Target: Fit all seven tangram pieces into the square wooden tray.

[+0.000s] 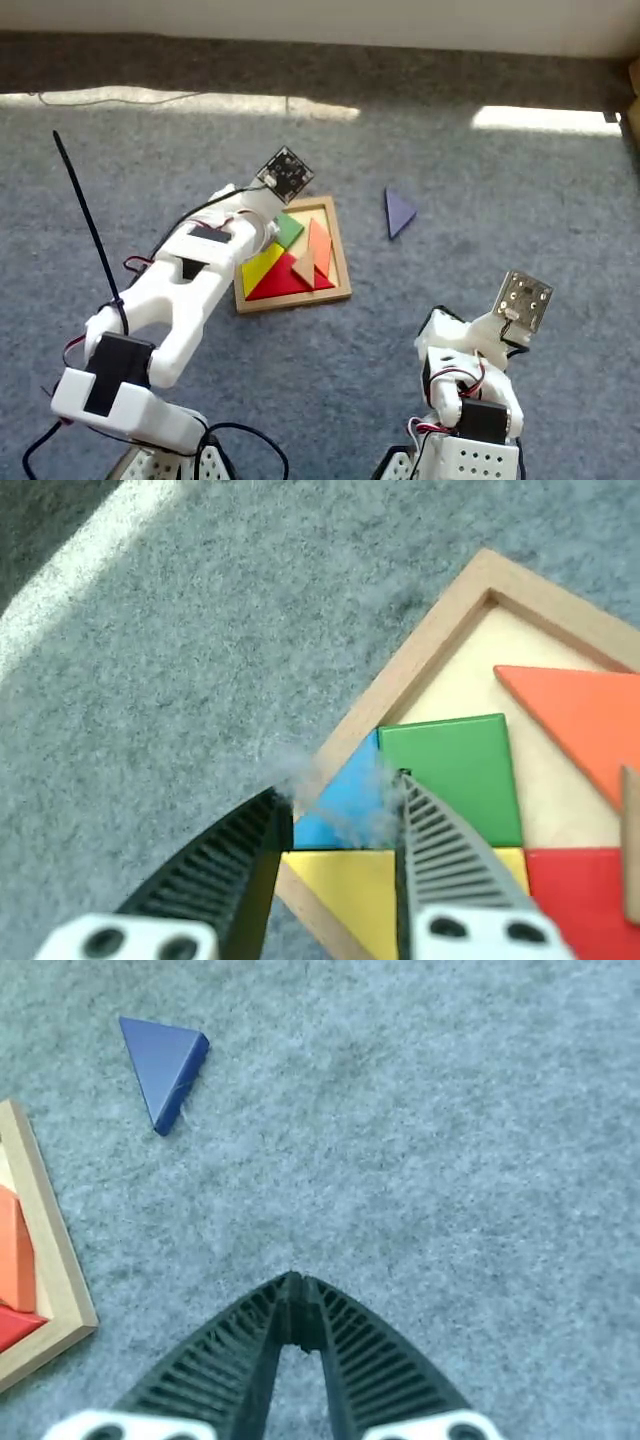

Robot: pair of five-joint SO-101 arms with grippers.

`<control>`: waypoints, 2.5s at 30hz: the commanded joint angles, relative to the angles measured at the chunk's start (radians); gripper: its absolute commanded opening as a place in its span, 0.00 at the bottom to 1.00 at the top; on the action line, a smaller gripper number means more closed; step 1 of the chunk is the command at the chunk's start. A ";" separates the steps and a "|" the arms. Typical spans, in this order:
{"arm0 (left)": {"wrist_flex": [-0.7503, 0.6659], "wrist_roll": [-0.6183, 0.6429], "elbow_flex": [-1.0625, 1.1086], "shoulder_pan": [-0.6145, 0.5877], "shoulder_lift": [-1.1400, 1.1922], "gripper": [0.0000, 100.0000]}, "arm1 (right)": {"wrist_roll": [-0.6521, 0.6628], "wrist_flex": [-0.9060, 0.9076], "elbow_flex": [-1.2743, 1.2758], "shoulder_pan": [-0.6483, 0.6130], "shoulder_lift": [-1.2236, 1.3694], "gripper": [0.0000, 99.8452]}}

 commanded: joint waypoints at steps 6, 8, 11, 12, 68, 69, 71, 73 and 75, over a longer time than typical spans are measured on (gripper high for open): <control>0.023 0.054 -0.036 -0.050 -0.116 0.18 | 0.008 -0.015 0.116 0.012 -0.016 0.00; 0.049 0.110 -0.036 -0.036 -0.180 0.18 | 0.008 -0.015 0.116 0.012 -0.016 0.00; 0.150 0.173 -0.036 0.015 -0.265 0.18 | 0.008 -0.015 0.116 0.012 -0.016 0.00; 0.189 0.184 -0.036 0.039 -0.286 0.18 | 0.008 -0.015 0.116 0.012 -0.016 0.00; 0.239 0.227 -0.045 0.154 -0.189 0.18 | 0.008 -0.015 0.116 0.012 -0.016 0.00; 0.224 0.227 -0.047 0.154 -0.171 0.18 | 0.008 -0.015 0.116 0.012 -0.016 0.00; 0.201 0.227 -0.059 0.154 -0.143 0.17 | 0.008 -0.015 0.116 0.012 -0.016 0.00; 0.201 0.230 -0.085 0.153 -0.127 0.17 | 0.008 -0.015 0.116 0.012 -0.016 0.00; 0.203 0.232 -0.108 0.153 -0.125 0.17 | 0.008 -0.015 0.116 0.012 -0.016 0.00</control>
